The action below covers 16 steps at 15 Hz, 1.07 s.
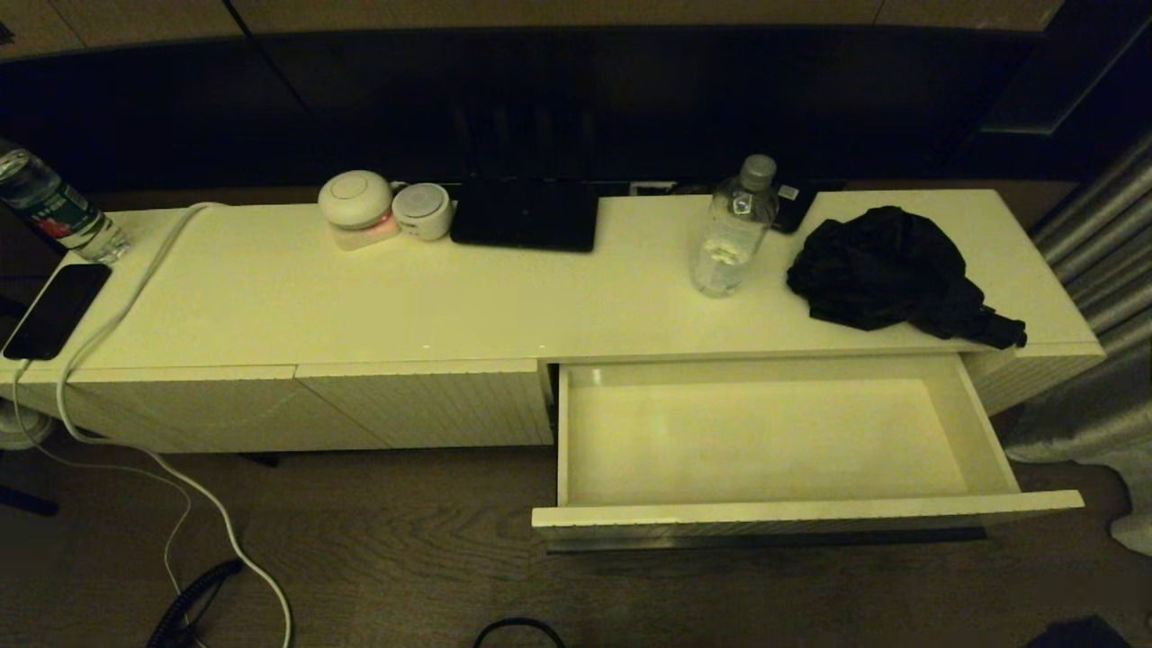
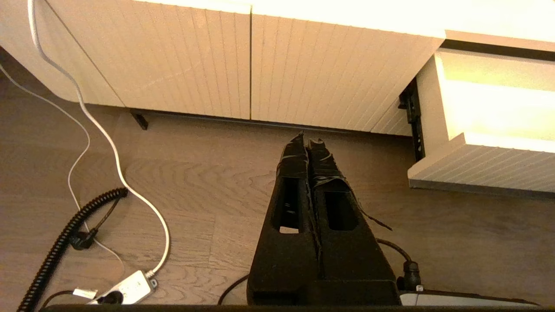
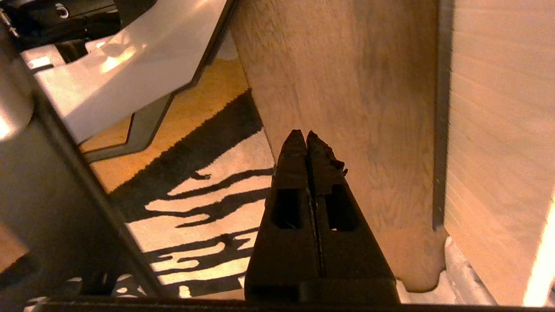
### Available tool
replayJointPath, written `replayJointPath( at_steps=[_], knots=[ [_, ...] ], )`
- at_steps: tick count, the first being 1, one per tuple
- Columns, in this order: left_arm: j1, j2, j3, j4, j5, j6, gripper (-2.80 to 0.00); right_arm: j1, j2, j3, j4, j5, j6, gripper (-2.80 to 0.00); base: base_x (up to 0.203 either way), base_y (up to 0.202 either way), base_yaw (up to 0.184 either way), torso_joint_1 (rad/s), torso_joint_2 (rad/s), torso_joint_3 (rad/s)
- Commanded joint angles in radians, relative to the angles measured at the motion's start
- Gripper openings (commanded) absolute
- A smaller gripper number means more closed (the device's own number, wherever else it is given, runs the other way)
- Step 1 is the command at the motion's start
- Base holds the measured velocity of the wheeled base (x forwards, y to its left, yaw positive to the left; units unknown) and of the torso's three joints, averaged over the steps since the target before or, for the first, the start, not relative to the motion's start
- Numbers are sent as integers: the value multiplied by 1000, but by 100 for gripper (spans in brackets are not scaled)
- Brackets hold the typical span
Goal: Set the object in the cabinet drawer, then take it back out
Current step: Close the drawer
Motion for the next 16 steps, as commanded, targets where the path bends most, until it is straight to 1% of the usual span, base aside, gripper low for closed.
replayJointPath(
  at_steps=[1, 3, 5, 7, 10, 13, 16],
  knots=[
    [0, -2, 0, -1, 0, -1, -280, -12, 178, -4, -124, 0, -4, -280, 0, 0, 0, 0, 0, 0],
    [0, -2, 0, -1, 0, -1, -280, -24, 267, -19, -257, 1, -3, -280, 0, 0, 0, 0, 0, 0],
    [0, -2, 0, -1, 0, -1, -280, -48, 322, -56, -342, 0, -3, -280, 0, 0, 0, 0, 0, 0],
    [0, -2, 0, -1, 0, -1, -280, -57, 354, -64, -408, -6, -4, -280, 0, 0, 0, 0, 0, 0],
    [0, -2, 0, -1, 0, -1, -280, -111, 420, -66, -523, -15, -6, -280, 0, 0, 0, 0, 0, 0],
    [0, -2, 0, -1, 0, -1, -280, -146, 450, -84, -596, -43, -8, -280, 0, 0, 0, 0, 0, 0],
    [0, -2, 0, 0, 0, -1, -280, -179, 457, -121, -642, -49, -13, -280, 0, 0, 0, 0, 0, 0]
  ],
)
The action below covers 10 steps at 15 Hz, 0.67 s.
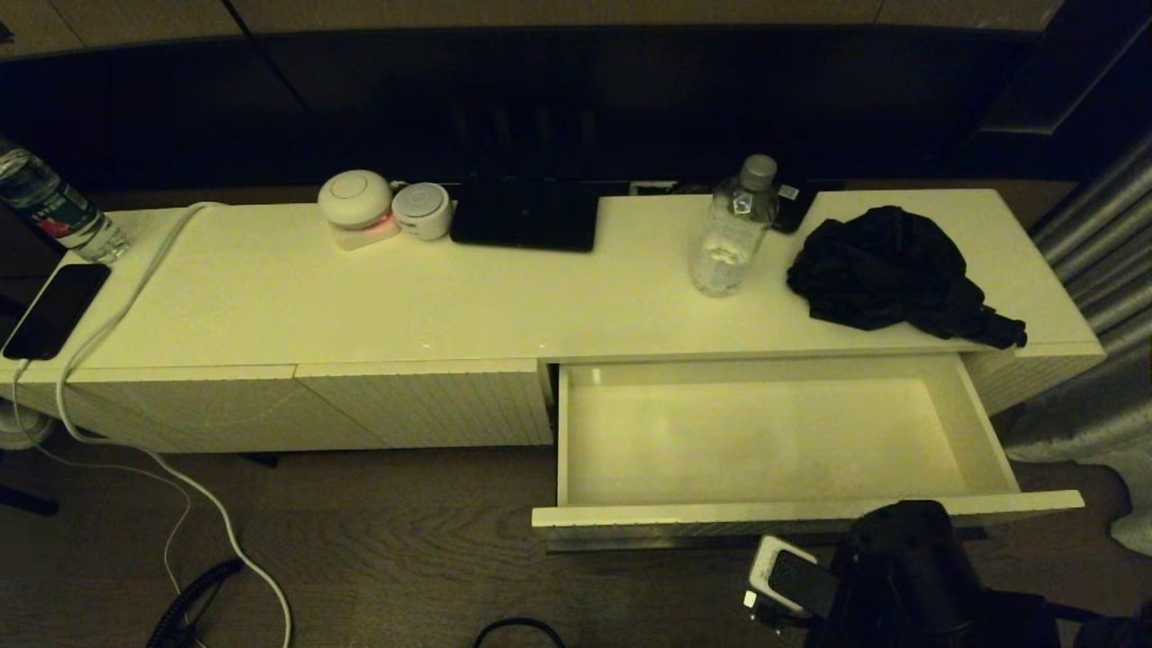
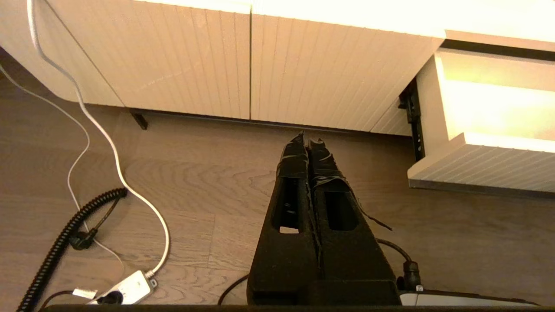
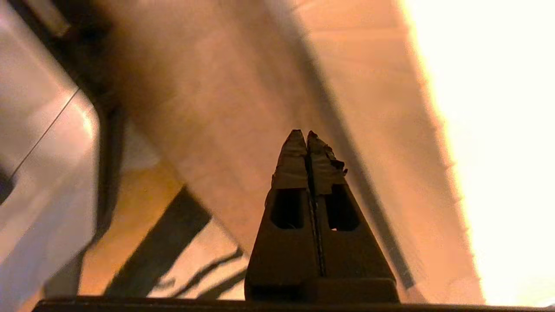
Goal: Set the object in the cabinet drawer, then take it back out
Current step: Close the drawer
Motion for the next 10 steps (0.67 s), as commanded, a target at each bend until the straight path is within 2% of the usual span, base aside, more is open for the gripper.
replayJointPath(
  at_steps=[1, 5, 10],
  knots=[
    [0, -2, 0, -1, 0, -1, -280, -21, 14, -30, -21, -4, -7, -280, 0, 0, 0, 0, 0, 0],
    [0, -2, 0, 0, 0, -1, -280, -40, 46, -36, -69, -33, -13, -280, 0, 0, 0, 0, 0, 0],
    [0, -2, 0, -1, 0, -1, -280, -94, 110, -107, -110, -34, -15, -280, 0, 0, 0, 0, 0, 0]
  ],
)
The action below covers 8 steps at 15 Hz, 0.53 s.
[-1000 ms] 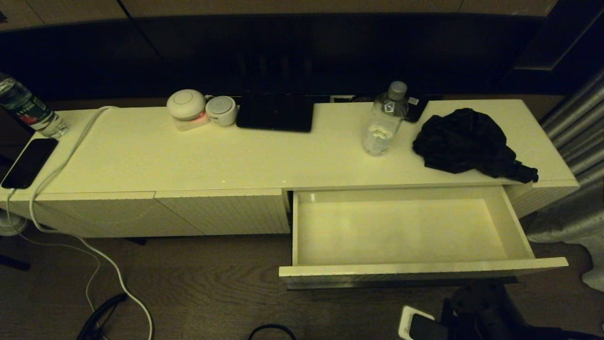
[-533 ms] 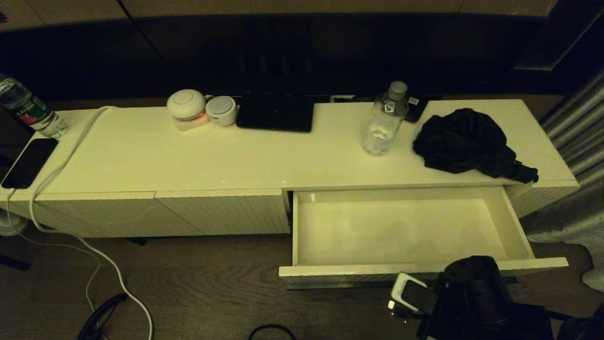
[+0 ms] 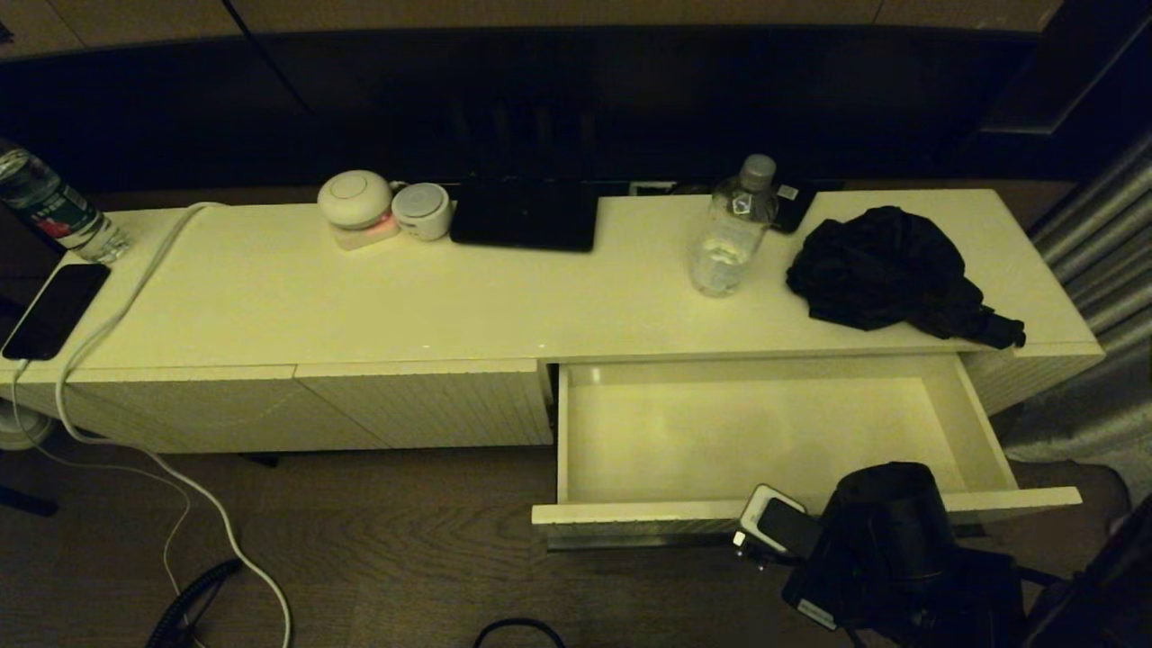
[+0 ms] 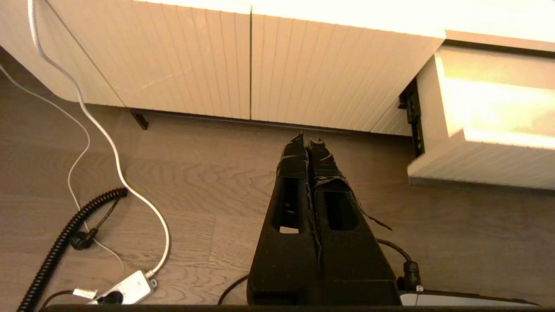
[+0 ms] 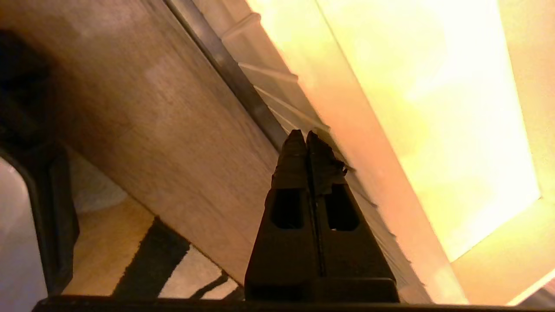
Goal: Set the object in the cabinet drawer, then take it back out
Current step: Close the drawer
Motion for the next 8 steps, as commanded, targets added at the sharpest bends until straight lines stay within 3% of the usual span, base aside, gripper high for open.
replayJointPath(
  at_steps=[1, 8],
  knots=[
    [0, -2, 0, -1, 0, -1, -280, -19, 45, -42, -26, -3, -4, -280, 0, 0, 0, 0, 0, 0],
    [0, -2, 0, 0, 0, -1, -280, -57, 99, -162, -88, -10, -5, -280, 0, 0, 0, 0, 0, 0]
  ],
)
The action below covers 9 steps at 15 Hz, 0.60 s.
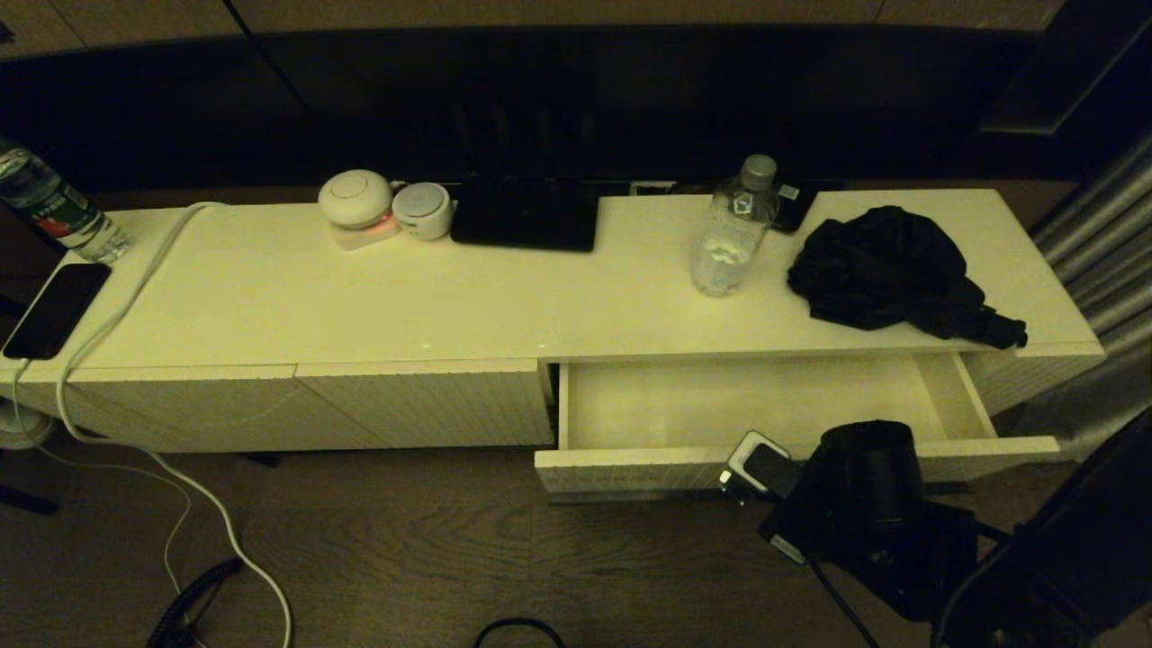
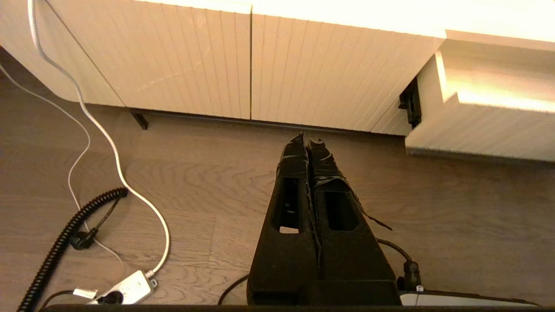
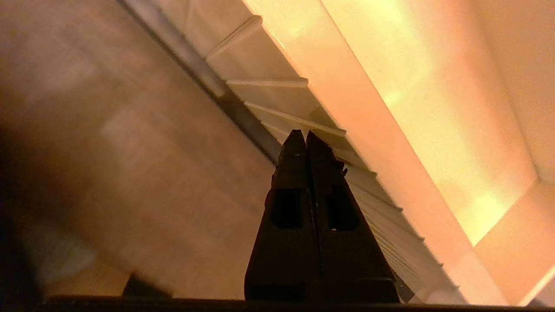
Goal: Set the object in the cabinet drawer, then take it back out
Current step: Close the drawer
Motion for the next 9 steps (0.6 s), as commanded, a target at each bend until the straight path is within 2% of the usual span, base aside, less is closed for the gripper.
replayJointPath(
  at_steps=[1, 9],
  knots=[
    [0, -2, 0, -1, 0, -1, -280, -7, 28, -58, -4, -9, -5, -280, 0, 0, 0, 0, 0, 0],
    [0, -2, 0, -1, 0, -1, -280, -53, 82, -196, -8, -23, 7, -280, 0, 0, 0, 0, 0, 0]
  ],
)
